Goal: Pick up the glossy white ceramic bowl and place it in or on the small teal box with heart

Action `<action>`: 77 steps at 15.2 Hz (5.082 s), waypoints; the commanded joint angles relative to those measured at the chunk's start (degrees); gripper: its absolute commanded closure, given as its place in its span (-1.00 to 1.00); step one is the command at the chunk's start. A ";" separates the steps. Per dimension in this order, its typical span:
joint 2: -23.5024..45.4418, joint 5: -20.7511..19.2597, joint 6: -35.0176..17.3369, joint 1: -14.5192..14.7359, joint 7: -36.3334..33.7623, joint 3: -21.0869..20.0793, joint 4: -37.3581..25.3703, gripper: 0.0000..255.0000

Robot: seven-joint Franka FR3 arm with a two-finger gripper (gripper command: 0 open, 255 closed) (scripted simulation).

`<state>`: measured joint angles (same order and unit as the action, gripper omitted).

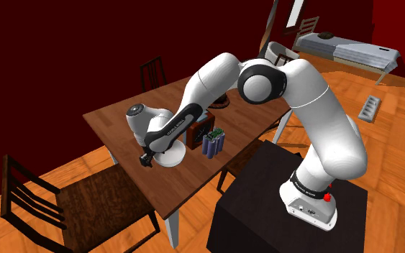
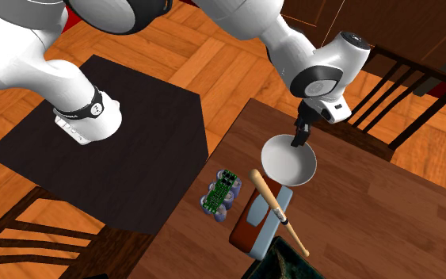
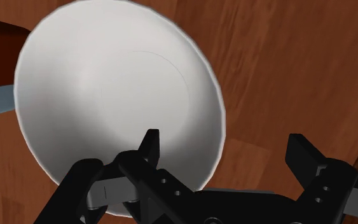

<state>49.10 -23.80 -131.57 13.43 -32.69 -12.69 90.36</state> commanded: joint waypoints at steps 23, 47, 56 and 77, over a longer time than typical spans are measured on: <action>-5.18 1.32 3.57 -0.84 1.11 -1.22 1.55 1.00; -16.08 5.13 15.12 -2.34 4.49 -3.82 0.49 1.00; -19.16 6.13 13.98 -10.72 14.89 -1.68 2.82 1.00; -12.33 7.66 17.90 -25.21 36.80 3.36 -11.79 1.00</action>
<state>36.27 -16.07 -113.26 -11.66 3.94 -9.41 78.73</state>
